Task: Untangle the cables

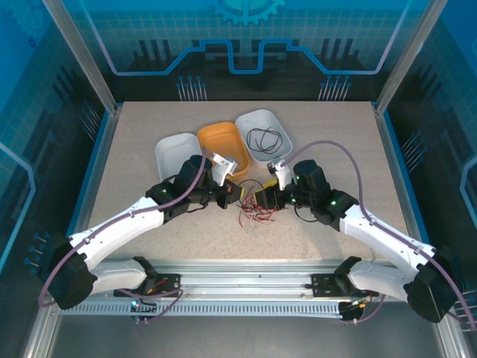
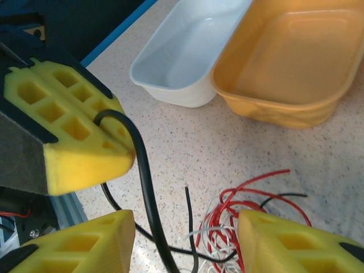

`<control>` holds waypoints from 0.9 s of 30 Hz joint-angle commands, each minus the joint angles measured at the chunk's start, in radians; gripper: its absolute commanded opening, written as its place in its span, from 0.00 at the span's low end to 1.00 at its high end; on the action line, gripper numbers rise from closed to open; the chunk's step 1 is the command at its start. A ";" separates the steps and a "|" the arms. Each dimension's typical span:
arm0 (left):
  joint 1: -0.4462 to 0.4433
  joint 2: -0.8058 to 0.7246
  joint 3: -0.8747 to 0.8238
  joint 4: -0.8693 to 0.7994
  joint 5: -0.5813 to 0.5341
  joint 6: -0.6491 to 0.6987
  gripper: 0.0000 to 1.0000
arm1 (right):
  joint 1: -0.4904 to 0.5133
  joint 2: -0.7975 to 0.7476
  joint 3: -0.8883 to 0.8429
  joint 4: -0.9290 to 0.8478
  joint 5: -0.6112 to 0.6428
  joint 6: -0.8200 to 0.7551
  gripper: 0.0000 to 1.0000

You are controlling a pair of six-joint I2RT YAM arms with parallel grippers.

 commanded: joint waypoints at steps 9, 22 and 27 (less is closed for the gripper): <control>0.008 0.021 0.007 0.059 0.014 -0.033 0.01 | 0.025 0.004 0.077 0.069 -0.022 0.006 0.00; 0.013 -0.075 -0.036 0.081 -0.086 -0.072 0.99 | 0.027 -0.104 0.153 -0.051 0.108 -0.014 0.00; 0.014 -0.158 -0.091 0.078 -0.220 -0.100 0.99 | 0.030 -0.117 0.206 -0.106 0.122 -0.022 0.00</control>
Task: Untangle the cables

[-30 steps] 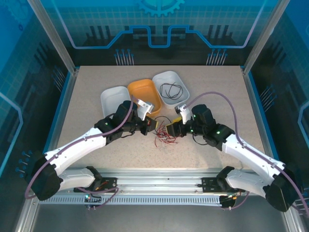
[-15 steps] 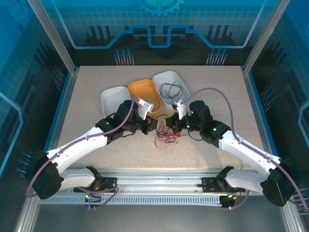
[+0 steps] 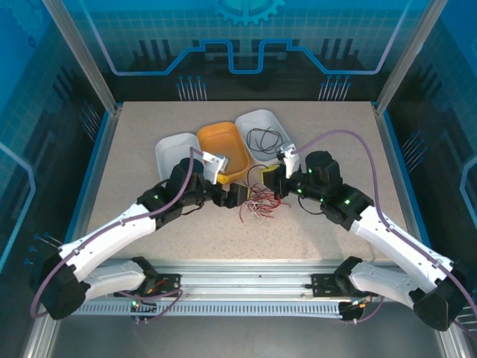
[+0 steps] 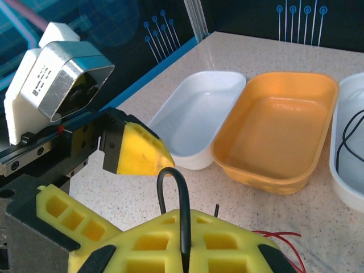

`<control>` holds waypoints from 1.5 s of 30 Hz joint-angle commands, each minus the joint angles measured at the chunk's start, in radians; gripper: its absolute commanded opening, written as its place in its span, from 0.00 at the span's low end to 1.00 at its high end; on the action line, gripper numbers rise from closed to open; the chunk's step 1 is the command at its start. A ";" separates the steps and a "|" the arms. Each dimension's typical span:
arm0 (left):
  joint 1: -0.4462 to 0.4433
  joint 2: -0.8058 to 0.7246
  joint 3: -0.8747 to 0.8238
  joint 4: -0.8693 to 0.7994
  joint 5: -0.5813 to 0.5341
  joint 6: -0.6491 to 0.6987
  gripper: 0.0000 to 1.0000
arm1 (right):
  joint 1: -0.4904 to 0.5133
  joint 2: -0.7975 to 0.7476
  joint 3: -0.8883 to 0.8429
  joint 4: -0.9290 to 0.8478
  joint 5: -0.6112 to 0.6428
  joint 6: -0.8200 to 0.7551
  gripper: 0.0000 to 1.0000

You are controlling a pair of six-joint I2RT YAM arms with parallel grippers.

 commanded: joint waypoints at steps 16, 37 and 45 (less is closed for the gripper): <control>0.013 -0.126 -0.167 0.047 -0.239 -0.119 0.99 | 0.024 -0.018 0.316 -0.218 0.039 -0.018 0.00; 0.013 -0.166 -0.237 0.051 -0.233 -0.193 0.99 | -0.046 0.462 0.863 -0.431 0.269 -0.026 0.00; 0.014 -0.230 -0.276 0.014 -0.235 -0.202 0.99 | -0.149 0.634 0.930 -0.439 0.265 0.031 0.00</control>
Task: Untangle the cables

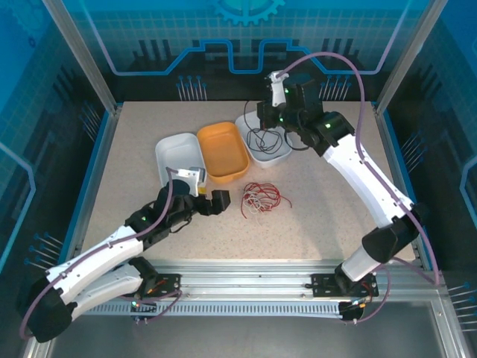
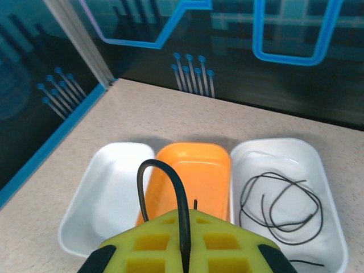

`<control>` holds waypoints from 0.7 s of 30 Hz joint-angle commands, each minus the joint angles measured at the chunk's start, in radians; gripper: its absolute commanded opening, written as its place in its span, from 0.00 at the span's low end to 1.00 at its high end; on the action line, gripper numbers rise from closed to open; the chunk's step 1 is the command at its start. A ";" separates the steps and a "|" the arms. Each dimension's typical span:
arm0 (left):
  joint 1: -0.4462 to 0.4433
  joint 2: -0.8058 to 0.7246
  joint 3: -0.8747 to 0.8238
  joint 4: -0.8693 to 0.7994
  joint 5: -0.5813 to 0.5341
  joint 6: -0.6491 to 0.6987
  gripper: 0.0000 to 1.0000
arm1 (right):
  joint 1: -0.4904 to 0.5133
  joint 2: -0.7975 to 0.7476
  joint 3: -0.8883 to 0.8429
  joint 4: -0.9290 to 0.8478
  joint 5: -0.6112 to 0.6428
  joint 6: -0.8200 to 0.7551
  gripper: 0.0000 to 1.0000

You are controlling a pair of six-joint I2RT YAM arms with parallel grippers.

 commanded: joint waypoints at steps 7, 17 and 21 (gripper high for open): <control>0.006 -0.035 -0.052 -0.042 -0.017 -0.031 0.99 | -0.104 0.152 0.035 -0.025 0.010 0.050 0.00; 0.008 -0.039 -0.072 -0.041 -0.021 -0.037 0.99 | -0.180 0.417 0.191 -0.103 -0.064 0.057 0.00; 0.008 -0.034 -0.064 -0.051 -0.013 -0.034 0.99 | -0.194 0.541 0.281 -0.165 -0.070 0.058 0.00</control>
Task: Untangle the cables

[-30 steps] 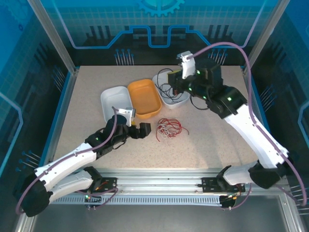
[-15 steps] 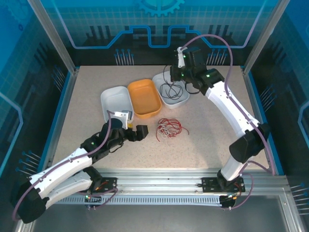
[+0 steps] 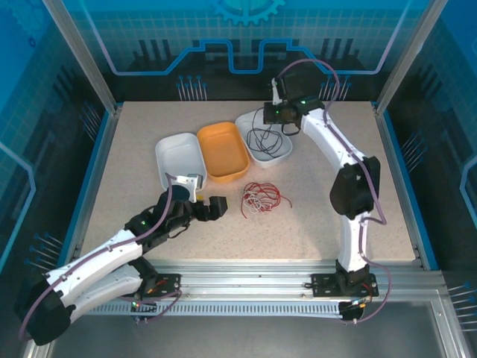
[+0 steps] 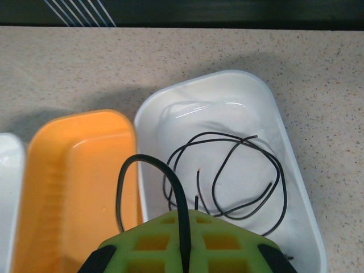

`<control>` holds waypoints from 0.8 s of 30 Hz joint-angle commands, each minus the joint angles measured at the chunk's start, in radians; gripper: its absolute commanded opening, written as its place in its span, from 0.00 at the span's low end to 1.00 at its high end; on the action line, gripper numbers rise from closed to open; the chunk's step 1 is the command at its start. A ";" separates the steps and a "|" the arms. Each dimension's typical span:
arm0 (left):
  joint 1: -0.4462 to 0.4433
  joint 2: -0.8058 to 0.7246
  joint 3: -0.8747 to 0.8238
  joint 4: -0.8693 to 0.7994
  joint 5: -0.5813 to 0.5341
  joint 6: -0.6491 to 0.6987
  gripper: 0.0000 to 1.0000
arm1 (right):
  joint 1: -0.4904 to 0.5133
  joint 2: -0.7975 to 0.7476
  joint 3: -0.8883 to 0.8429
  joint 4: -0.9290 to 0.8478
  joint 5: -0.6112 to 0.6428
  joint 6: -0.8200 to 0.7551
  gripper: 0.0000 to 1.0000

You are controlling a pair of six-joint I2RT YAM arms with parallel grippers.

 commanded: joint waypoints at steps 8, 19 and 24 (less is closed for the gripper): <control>0.008 0.002 -0.003 -0.021 -0.011 -0.012 0.99 | -0.044 0.204 0.116 -0.135 -0.003 0.045 0.00; 0.008 0.037 -0.004 0.000 0.007 -0.008 0.99 | -0.076 0.228 0.089 -0.182 0.099 0.089 0.00; 0.009 0.045 -0.010 0.011 0.010 -0.009 0.99 | -0.079 0.220 0.074 -0.159 0.120 0.110 0.01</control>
